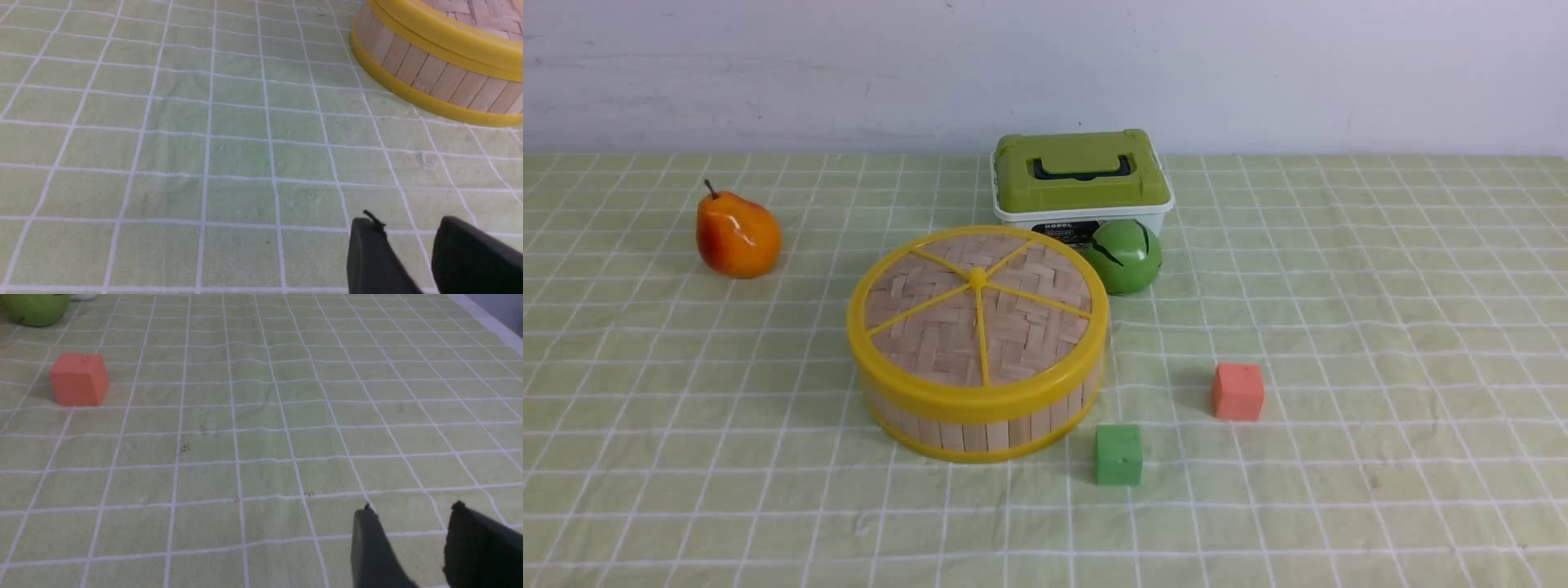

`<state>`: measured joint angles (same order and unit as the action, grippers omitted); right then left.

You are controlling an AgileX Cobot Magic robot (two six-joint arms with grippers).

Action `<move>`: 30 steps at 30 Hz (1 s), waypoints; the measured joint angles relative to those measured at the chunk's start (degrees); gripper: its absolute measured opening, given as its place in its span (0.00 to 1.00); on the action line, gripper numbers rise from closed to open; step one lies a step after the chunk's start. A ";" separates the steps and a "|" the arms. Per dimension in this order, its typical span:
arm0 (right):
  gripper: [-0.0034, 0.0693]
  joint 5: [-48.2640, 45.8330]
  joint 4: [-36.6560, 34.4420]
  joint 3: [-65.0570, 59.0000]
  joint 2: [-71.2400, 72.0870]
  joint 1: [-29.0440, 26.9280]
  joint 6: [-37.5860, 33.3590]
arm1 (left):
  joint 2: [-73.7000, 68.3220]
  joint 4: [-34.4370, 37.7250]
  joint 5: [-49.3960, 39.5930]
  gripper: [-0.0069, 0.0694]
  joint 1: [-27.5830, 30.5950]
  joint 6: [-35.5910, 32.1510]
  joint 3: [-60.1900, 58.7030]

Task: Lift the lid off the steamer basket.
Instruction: Use the left arm to lift the lid of the steamer

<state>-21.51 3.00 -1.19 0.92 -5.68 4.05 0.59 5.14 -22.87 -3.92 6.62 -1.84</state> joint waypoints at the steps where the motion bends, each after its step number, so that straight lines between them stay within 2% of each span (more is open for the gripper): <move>1: 0.38 0.00 0.00 0.00 0.00 0.00 0.00 | 0.00 0.00 0.00 0.39 0.00 0.00 0.00; 30: 0.38 0.00 0.00 0.00 0.00 0.00 0.00 | 0.00 0.00 0.00 0.40 0.00 0.00 0.00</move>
<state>-21.51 3.00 -1.19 0.92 -5.68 4.05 0.59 5.14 -22.87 -3.92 6.62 -1.84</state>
